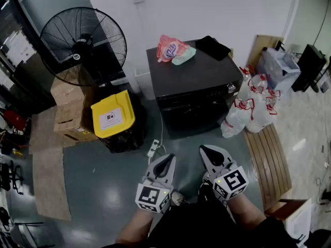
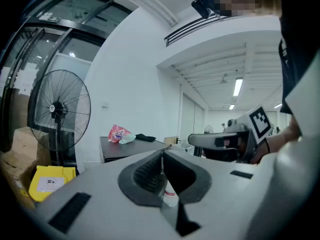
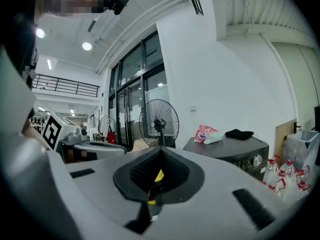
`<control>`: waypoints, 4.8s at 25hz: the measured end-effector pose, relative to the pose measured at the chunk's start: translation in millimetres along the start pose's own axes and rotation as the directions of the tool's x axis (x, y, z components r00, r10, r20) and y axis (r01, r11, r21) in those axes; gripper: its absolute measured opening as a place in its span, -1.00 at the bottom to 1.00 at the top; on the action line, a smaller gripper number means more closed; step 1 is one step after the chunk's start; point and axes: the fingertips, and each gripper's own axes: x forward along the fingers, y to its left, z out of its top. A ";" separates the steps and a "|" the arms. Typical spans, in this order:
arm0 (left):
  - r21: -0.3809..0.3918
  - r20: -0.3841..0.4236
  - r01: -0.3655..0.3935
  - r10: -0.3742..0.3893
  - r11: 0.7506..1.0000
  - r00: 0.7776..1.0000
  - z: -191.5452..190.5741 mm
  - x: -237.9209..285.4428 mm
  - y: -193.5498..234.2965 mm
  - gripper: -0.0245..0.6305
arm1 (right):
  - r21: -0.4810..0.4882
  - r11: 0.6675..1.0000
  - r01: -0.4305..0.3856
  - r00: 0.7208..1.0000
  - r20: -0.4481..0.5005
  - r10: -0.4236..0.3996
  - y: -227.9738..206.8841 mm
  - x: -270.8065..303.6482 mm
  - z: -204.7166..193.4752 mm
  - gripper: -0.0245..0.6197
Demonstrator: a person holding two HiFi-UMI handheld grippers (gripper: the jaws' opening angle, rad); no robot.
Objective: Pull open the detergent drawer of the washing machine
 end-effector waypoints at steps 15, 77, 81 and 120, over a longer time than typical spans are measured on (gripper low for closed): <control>0.020 0.039 0.007 -0.007 1.000 0.999 10.0 -16.9 -12.3 -0.88 | 0.034 0.999 0.021 0.999 0.027 -0.022 8.7 -13.1 -0.3 -0.90; -0.012 -0.071 -0.078 0.077 0.997 0.994 -19.7 115.2 148.2 -0.03 | 0.742 0.670 -0.011 0.991 -0.079 0.104 -118.5 277.1 -141.9 0.43; -0.030 -0.088 -0.076 0.073 0.997 0.993 -25.5 133.0 157.5 -0.03 | 0.829 0.559 0.007 0.993 -0.072 0.094 -134.2 294.2 -164.2 0.50; -0.141 -0.159 -0.037 0.014 0.989 0.987 -64.4 178.8 192.2 -0.03 | 0.971 0.220 0.092 0.995 -0.078 -0.069 -206.9 353.4 -229.9 0.57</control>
